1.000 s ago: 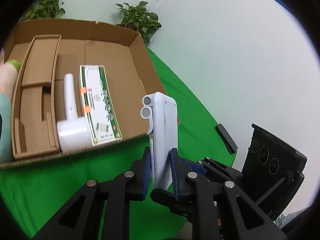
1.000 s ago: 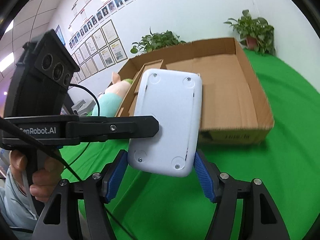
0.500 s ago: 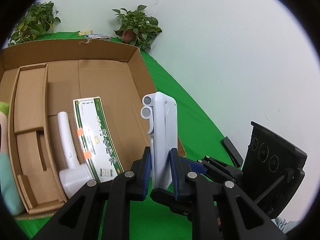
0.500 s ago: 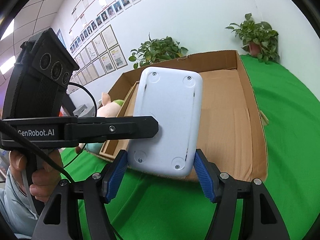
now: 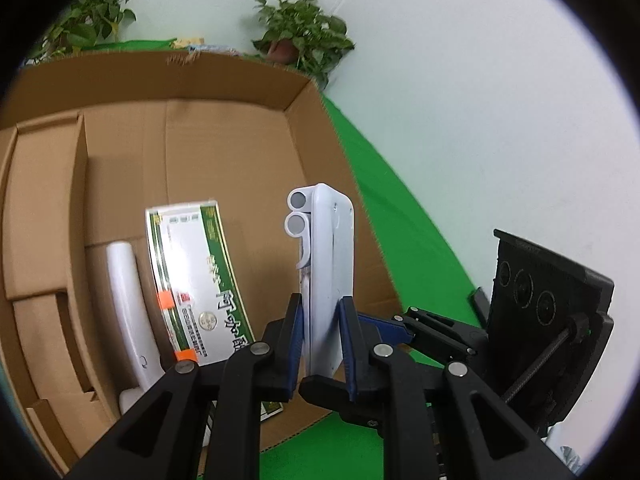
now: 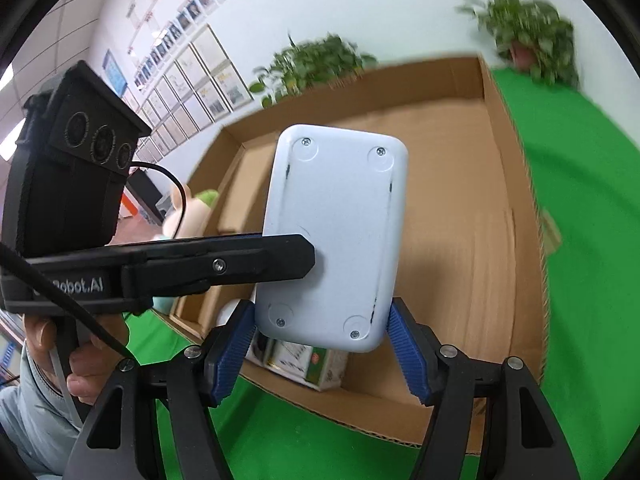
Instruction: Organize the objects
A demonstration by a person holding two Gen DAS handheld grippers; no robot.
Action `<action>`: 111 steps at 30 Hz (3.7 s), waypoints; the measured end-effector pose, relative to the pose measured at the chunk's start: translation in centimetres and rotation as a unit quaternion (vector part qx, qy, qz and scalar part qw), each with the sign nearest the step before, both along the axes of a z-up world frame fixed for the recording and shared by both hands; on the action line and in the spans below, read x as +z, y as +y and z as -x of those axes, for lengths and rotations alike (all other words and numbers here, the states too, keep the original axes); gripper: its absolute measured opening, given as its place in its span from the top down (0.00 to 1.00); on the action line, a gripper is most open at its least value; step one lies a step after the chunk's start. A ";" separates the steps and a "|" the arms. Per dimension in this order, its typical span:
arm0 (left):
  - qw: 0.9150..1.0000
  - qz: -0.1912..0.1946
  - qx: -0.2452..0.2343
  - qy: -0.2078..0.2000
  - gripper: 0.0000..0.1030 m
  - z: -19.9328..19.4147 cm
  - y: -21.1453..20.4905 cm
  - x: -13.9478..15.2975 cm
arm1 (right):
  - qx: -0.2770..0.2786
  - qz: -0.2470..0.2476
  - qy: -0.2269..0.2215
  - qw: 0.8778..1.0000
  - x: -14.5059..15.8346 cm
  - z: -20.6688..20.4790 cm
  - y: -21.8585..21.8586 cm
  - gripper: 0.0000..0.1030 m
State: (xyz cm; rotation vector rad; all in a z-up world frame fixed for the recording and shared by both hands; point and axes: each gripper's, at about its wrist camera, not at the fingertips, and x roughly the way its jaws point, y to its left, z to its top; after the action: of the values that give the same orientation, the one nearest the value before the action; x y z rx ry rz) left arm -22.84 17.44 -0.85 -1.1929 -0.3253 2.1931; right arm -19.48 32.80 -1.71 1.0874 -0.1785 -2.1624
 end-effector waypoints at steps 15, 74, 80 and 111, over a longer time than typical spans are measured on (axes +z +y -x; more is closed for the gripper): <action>0.997 0.003 0.010 -0.080 0.82 2.3 1.0 -5.7 | -0.012 -0.086 -0.059 0.994 -4.6 2.5 -1.1 0.38; 0.892 0.247 0.285 0.248 0.18 -9.7 -10.8 -3.9 | -0.171 -0.143 0.188 0.957 -4.5 -7.4 -8.1 0.00; 0.883 0.255 0.293 0.263 0.15 -9.9 -10.4 -4.7 | -0.172 -0.144 0.184 0.957 -4.4 -7.4 -8.0 0.00; 0.885 0.252 0.291 0.263 0.12 -10.4 -10.3 -4.4 | -0.176 -0.145 0.183 0.956 -4.2 -8.0 -8.4 0.00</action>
State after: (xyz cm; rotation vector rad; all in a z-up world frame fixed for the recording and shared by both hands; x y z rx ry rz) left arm -12.42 7.17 -5.24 -0.7217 0.1598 3.1581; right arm -11.49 24.40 -5.87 0.8302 0.1293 -2.7357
